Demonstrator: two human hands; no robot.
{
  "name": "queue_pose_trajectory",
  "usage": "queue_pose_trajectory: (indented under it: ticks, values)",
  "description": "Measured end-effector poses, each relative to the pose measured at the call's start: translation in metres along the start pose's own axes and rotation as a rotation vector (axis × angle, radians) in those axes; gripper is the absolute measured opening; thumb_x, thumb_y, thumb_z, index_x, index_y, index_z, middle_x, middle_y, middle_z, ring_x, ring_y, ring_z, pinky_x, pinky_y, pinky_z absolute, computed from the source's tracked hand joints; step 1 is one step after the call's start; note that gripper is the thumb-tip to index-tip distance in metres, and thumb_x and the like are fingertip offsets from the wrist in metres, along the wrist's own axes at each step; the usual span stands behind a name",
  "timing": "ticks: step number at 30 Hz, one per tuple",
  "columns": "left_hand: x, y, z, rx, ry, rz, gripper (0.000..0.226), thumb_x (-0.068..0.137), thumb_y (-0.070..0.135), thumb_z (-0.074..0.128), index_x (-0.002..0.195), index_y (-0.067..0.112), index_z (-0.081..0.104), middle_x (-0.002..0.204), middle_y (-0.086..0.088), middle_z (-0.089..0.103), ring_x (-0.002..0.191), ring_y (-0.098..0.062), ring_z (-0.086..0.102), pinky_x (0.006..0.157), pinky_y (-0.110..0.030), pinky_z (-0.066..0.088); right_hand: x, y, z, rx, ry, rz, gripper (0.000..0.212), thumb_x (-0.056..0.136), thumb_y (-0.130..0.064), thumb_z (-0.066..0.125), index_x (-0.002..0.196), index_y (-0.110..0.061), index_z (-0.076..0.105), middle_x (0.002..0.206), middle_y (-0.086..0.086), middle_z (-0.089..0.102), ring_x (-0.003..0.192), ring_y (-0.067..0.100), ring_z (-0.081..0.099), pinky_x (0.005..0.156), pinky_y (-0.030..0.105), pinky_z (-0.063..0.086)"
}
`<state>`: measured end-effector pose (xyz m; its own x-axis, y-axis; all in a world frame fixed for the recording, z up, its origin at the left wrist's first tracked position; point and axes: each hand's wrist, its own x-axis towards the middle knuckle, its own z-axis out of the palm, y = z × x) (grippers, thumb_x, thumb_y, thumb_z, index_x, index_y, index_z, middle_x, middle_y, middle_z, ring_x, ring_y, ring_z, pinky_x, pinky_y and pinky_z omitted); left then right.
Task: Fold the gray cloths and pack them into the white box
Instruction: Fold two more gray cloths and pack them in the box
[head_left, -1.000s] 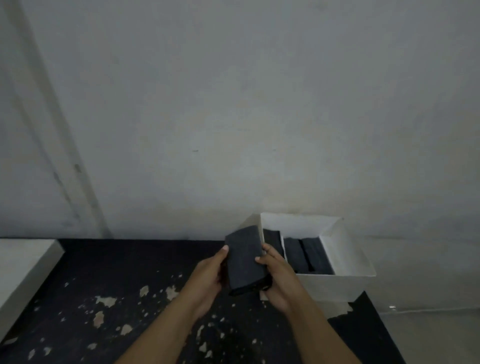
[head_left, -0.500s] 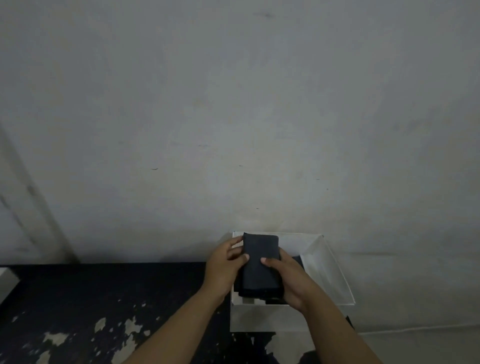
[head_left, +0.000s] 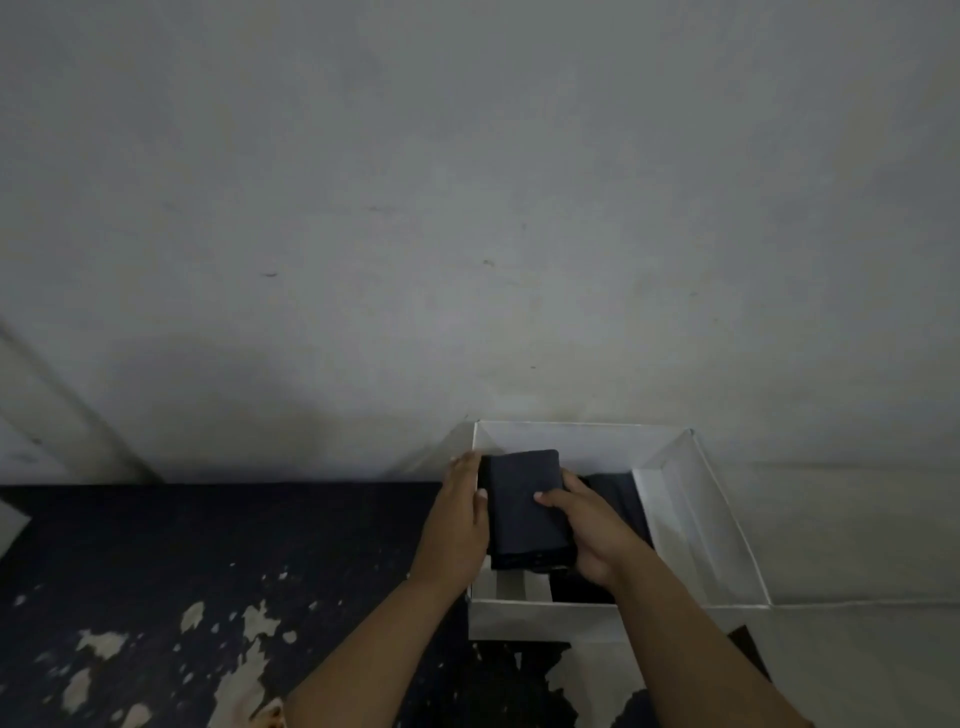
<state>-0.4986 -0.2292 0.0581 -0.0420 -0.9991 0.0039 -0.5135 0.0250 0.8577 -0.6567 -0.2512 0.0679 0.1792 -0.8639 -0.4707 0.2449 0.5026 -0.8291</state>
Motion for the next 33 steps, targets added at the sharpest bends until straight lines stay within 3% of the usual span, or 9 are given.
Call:
queue_pose_trajectory:
  ticks: [2,5,9,14,20,25,33]
  values:
    - [-0.004,-0.01,0.007,0.029,-0.023,0.027,0.05,0.101,0.019,0.03,0.147,0.026,0.011,0.153,0.016,0.005,0.142,-0.002,0.007,0.116,-0.021,0.009,0.006,0.009,0.001,0.001,-0.009,0.041,0.029,0.089,-0.009,0.056,0.114,-0.021,0.062,0.111,0.009,0.069,0.099,0.026,0.066,0.076,0.036,0.056]
    - [-0.003,-0.019,0.012,0.088,0.053,0.017,0.05,0.101,0.03,0.031,0.147,0.032,0.012,0.144,0.025,0.012,0.132,0.006,0.01,0.114,-0.021,0.01,0.014,0.016,0.0,-0.024,-0.059,0.092,0.032,0.086,-0.006,0.057,0.114,-0.021,0.062,0.109,0.008,0.07,0.097,0.023,0.068,0.071,0.031,0.056]
    - [-0.003,-0.021,0.013,0.067,0.094,0.04,0.049,0.1,0.019,0.032,0.145,0.034,0.019,0.142,0.026,0.02,0.129,0.014,0.012,0.115,-0.02,0.009,0.019,0.021,-0.004,0.016,-0.113,0.215,0.036,0.085,0.001,0.055,0.116,-0.017,0.06,0.112,0.01,0.069,0.103,0.025,0.065,0.078,0.034,0.056]
    - [-0.004,-0.022,0.013,0.028,0.098,0.016,0.055,0.098,0.009,0.033,0.142,0.038,0.019,0.142,0.025,0.023,0.134,0.006,0.019,0.116,-0.023,0.01,0.02,0.027,-0.005,0.002,-0.167,0.411,0.03,0.09,0.004,0.049,0.117,-0.003,0.059,0.114,0.016,0.068,0.105,0.029,0.065,0.086,0.039,0.055]
    - [-0.003,-0.021,0.013,0.027,0.106,-0.011,0.051,0.099,0.011,0.034,0.144,0.032,0.024,0.138,0.024,0.028,0.134,0.0,0.025,0.118,-0.035,0.021,0.024,0.037,-0.003,-0.251,-0.154,0.458,0.031,0.096,-0.003,0.043,0.126,-0.001,0.051,0.126,0.013,0.059,0.111,0.024,0.058,0.091,0.031,0.049]
    - [-0.003,-0.02,0.013,0.084,0.122,0.002,0.048,0.099,0.013,0.034,0.145,0.027,0.026,0.147,0.009,0.037,0.134,-0.01,0.033,0.113,-0.043,0.029,0.032,0.048,-0.008,-0.558,-0.048,0.412,0.042,0.088,-0.009,0.061,0.127,0.004,0.05,0.13,0.015,0.057,0.114,0.026,0.054,0.104,0.037,0.042]
    - [-0.004,-0.019,0.012,0.096,0.12,-0.008,0.048,0.1,0.019,0.034,0.145,0.031,0.024,0.147,0.009,0.037,0.129,-0.005,0.034,0.113,-0.044,0.029,0.033,0.046,-0.013,-0.766,-0.031,0.391,0.081,0.066,-0.017,0.083,0.134,-0.002,0.042,0.136,0.01,0.051,0.119,0.024,0.05,0.106,0.037,0.04]
